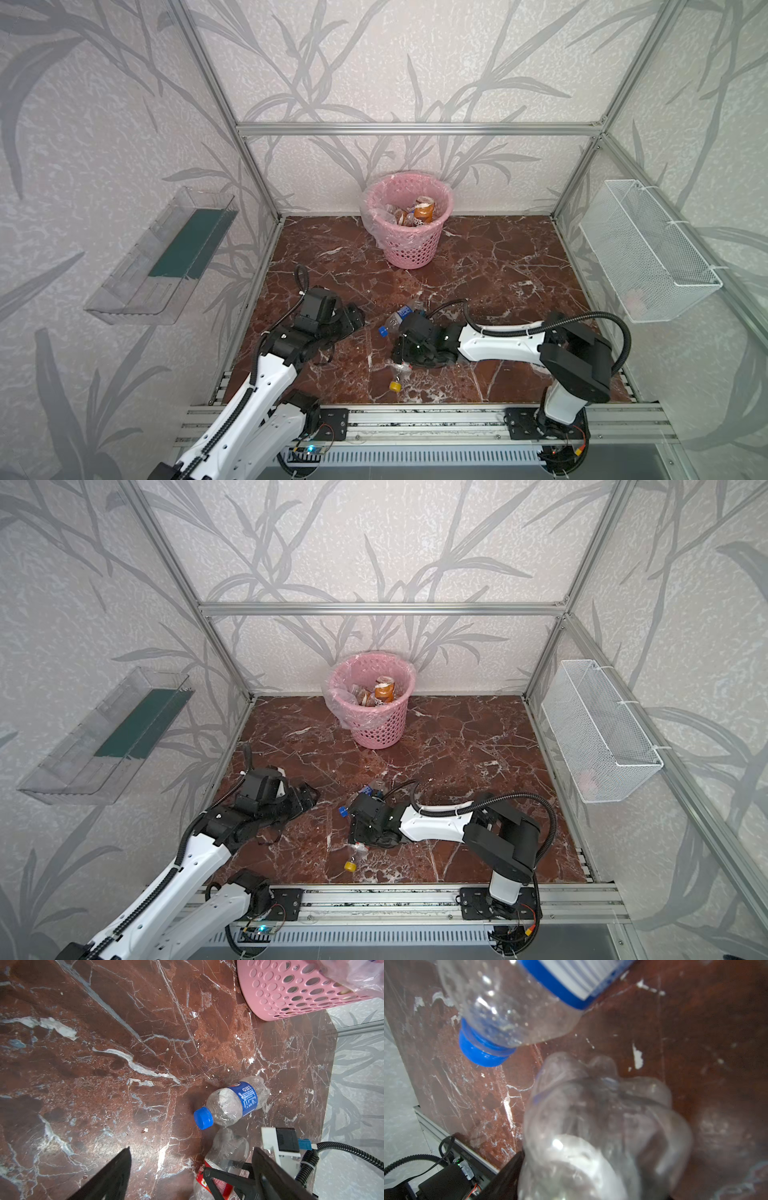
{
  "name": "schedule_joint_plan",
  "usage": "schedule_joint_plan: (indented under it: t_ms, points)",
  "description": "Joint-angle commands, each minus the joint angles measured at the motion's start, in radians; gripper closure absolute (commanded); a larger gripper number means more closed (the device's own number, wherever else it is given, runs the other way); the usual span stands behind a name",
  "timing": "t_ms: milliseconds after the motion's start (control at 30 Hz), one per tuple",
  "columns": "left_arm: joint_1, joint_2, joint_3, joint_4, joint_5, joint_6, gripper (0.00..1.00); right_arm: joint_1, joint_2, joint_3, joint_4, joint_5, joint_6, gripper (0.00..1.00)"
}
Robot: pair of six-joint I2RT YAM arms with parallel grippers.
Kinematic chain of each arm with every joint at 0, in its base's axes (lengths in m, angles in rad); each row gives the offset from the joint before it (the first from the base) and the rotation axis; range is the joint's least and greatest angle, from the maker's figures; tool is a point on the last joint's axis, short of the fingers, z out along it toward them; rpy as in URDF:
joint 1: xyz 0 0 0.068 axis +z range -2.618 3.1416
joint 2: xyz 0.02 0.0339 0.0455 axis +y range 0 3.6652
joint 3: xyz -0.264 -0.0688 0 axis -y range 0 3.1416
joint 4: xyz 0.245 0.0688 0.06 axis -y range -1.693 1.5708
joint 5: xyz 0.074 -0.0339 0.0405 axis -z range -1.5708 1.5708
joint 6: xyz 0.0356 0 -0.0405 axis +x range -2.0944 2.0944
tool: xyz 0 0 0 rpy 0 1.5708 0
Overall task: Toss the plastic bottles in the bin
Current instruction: 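Lower the right gripper onto the red-label bottle and close on it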
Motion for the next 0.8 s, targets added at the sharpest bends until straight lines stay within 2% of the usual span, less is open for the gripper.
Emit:
schedule_joint_plan:
  t_ms: [0,233,267,300,767]
  points:
    - [0.006,-0.008,-0.012,0.001,0.005,0.003,0.10,-0.008,-0.071,-0.033,-0.086,0.039,-0.022,0.31]
    - [0.007,0.002,-0.018,0.017,0.014,0.003,0.10,-0.040,-0.195,-0.103,-0.220,0.067,-0.046,0.35]
    - [0.007,0.004,-0.017,0.019,0.012,0.003,0.10,-0.050,-0.210,-0.113,-0.239,0.096,-0.104,0.46]
    - [0.007,0.006,-0.017,0.021,0.014,0.003,0.10,-0.058,-0.230,-0.122,-0.261,0.099,-0.120,0.47]
    - [0.007,0.027,-0.003,0.026,0.016,-0.001,0.10,-0.200,-0.342,-0.148,-0.510,0.071,-0.346,0.45]
